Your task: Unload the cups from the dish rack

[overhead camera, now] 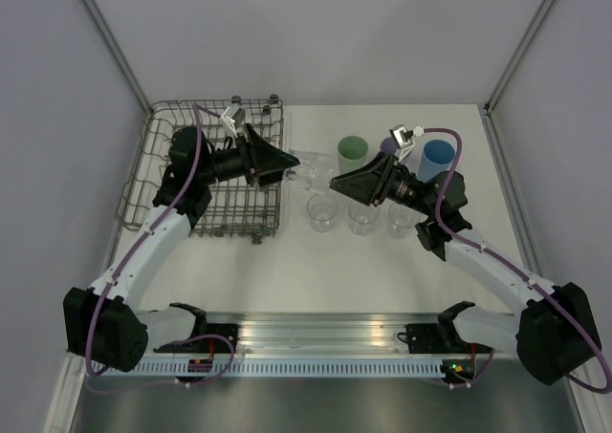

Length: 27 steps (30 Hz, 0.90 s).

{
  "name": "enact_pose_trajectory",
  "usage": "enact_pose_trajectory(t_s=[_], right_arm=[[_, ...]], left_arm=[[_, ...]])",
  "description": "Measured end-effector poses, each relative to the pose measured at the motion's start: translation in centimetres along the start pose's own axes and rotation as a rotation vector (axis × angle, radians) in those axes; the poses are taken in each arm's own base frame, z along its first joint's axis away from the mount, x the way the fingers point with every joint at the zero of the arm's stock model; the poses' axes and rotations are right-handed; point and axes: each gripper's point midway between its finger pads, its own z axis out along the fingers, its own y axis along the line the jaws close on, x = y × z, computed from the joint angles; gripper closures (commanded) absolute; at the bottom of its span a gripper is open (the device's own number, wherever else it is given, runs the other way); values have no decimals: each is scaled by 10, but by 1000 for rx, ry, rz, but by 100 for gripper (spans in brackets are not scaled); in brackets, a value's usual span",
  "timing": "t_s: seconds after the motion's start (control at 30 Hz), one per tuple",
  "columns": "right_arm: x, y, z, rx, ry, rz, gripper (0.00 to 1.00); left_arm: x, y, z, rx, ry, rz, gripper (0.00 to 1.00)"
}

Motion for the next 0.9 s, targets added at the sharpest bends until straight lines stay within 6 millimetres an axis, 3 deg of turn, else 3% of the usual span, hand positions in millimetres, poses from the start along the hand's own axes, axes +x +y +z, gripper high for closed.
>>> enact_pose_trajectory(t_s=[0.03, 0.13, 0.23, 0.4, 0.63, 0.67, 0.7, 0.77, 0.8, 0.9], right_arm=[[0, 1, 1, -12, 3, 7, 46], [0, 6, 2, -45, 8, 22, 57], [-2, 14, 2, -76, 6, 19, 65], [-3, 20, 2, -100, 1, 13, 70], [0, 19, 1, -98, 18, 17, 100], [0, 18, 1, -93, 20, 20, 100], [1, 16, 1, -86, 22, 22, 100], [2, 14, 0, -69, 26, 18, 100], [2, 13, 0, -61, 28, 12, 99], [2, 11, -1, -11, 41, -17, 99]], left_arm=[[2, -2, 2, 9, 6, -1, 98], [8, -6, 5, 29, 20, 0, 98], [11, -8, 7, 39, 28, -2, 98], [16, -8, 12, 50, 45, -3, 98], [22, -6, 17, 54, 64, -7, 98], [21, -6, 17, 56, 59, -2, 98], [21, -6, 17, 54, 54, -1, 94], [20, -4, 18, 48, 51, -2, 71], [20, -3, 18, 47, 51, -3, 54], [21, 0, 18, 39, 53, 4, 16]])
